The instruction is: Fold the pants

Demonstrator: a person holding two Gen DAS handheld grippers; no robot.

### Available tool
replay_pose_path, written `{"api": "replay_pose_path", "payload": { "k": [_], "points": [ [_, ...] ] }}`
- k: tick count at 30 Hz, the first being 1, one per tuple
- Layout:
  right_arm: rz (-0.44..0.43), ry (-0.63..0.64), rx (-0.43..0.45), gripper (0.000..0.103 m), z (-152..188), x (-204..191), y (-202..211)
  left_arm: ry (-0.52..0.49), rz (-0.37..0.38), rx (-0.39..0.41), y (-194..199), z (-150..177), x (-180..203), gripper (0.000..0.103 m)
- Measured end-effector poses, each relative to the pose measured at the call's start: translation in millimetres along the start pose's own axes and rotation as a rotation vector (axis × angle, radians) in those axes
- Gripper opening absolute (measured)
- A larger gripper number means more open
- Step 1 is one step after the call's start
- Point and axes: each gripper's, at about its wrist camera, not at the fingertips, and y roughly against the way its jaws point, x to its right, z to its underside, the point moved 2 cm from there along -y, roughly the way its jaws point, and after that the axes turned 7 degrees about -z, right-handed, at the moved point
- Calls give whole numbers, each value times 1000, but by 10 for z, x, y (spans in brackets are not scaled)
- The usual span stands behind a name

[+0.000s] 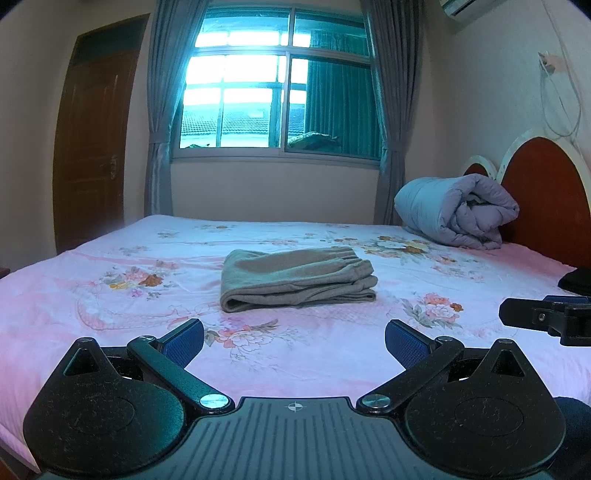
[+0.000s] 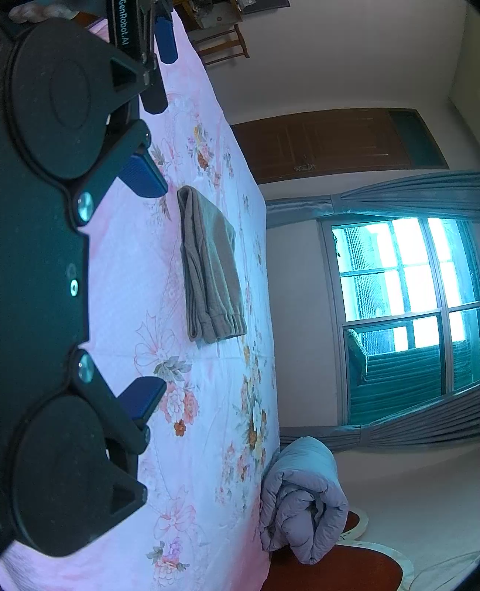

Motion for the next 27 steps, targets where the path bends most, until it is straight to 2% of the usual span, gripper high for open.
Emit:
{"api": "replay_pose_path", "payload": {
  "k": [27],
  "points": [
    [0,-2,0,97,-4,-1,3,-11,10,-6,-33,-2,-1,103]
  ]
}}
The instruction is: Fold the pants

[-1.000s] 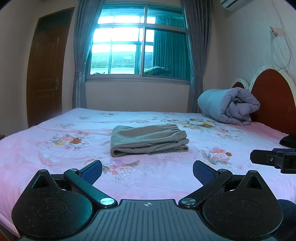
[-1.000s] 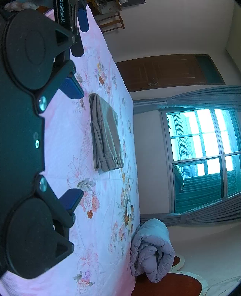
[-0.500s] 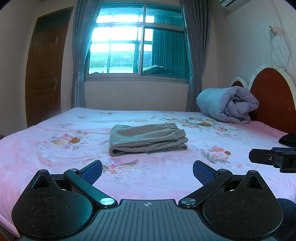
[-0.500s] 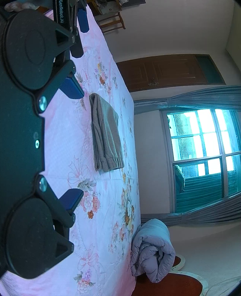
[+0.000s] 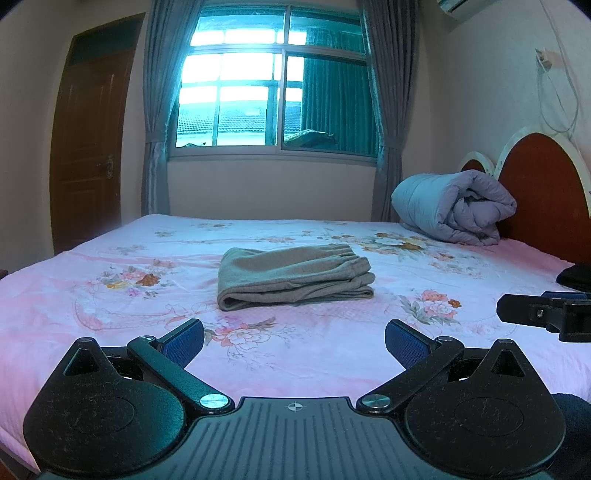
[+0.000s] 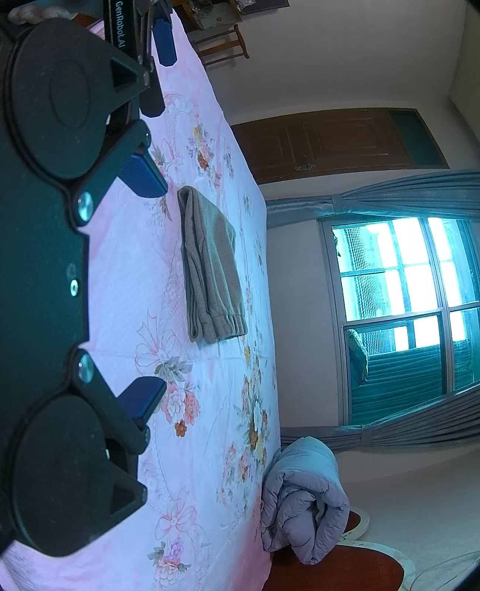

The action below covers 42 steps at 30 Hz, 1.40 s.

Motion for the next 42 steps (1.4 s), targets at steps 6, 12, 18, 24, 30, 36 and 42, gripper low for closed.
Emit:
{"api": "replay_pose_path", "payload": {
  "k": [6,12,18,24,30,36,42],
  "points": [
    [0,0,0,97,-1,4,0,1,0,1,-1,1,-3,103],
    [0,0,1,97,-1,4,0,0,2,1,3,1,1,103],
    [-1,0,1,97,-2,7,-2,-1,2,2,5,-2,-1,103],
    [-1,-1,1,97,-2,3,-4,2,3,1,2,0,-1,103],
    [-1,-1,0,97,-2,5,-7,2,3,2,6,-4,0,103],
    [0,0,1,97,-1,2,-4,14,28,29,56,-8,-13,103],
    [-1,0,1,97,-2,8,-3,11,40,20,50,-18,19,103]
  ]
}}
